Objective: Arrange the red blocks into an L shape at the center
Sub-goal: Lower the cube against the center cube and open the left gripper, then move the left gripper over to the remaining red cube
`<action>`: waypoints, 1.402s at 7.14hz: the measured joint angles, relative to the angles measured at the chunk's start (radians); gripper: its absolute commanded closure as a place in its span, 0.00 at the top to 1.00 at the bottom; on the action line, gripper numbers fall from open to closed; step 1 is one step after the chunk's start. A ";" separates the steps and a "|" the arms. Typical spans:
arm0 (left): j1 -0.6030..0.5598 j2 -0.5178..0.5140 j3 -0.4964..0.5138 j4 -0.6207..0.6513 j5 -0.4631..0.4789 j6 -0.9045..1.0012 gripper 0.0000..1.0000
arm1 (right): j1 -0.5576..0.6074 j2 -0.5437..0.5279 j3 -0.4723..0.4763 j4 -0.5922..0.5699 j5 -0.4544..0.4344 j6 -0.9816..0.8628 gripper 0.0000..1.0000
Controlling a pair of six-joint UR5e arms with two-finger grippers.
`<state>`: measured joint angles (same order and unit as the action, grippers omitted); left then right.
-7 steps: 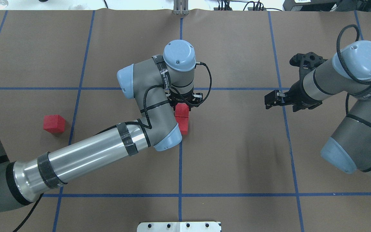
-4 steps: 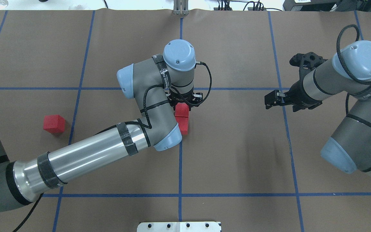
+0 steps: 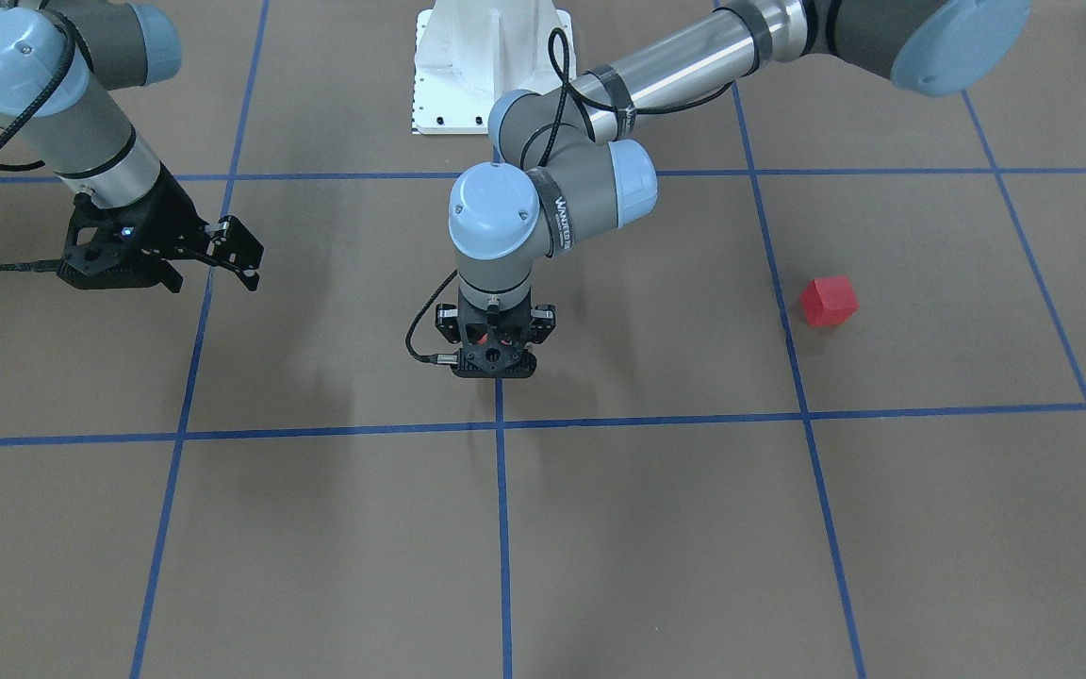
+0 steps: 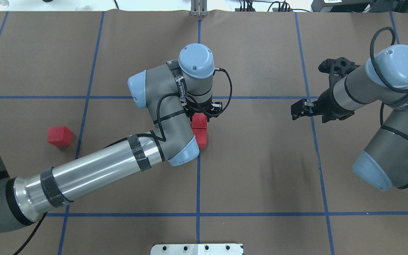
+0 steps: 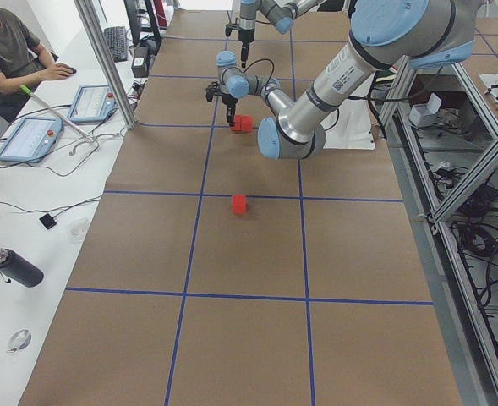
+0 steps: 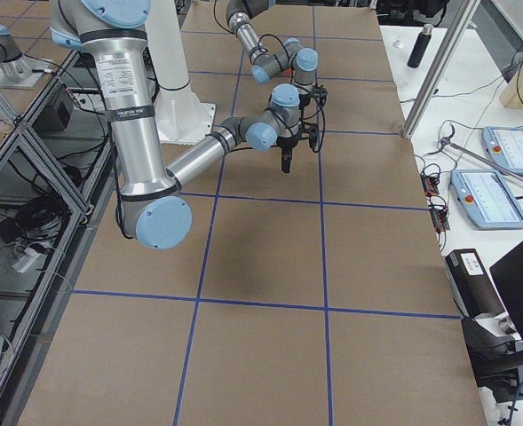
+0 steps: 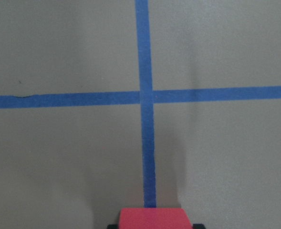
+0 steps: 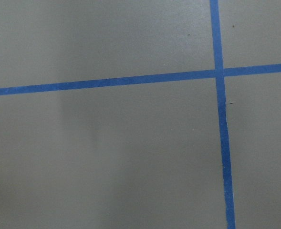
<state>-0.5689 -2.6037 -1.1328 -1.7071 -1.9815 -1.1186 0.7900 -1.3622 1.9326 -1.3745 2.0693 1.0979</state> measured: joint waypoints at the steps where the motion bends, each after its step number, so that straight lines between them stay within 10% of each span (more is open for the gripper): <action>1: 0.000 0.001 0.000 0.000 0.000 -0.001 0.28 | 0.000 0.000 0.000 0.000 0.000 0.000 1.00; 2: 0.000 0.002 -0.001 0.000 0.000 -0.001 0.74 | 0.000 0.000 0.001 0.000 0.000 0.000 1.00; 3: 0.000 0.003 -0.001 0.000 0.000 -0.001 0.98 | 0.000 0.000 0.002 0.000 0.000 0.000 1.00; 7: -0.007 0.007 -0.032 0.014 0.001 -0.004 0.99 | 0.001 0.000 0.006 0.000 0.000 0.002 1.00; 10: -0.045 0.240 -0.398 0.108 -0.002 0.008 0.99 | 0.002 0.000 0.003 0.000 0.000 0.001 1.00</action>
<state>-0.6142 -2.3640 -1.5305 -1.5989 -1.9837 -1.1109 0.7920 -1.3622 1.9351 -1.3745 2.0690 1.0984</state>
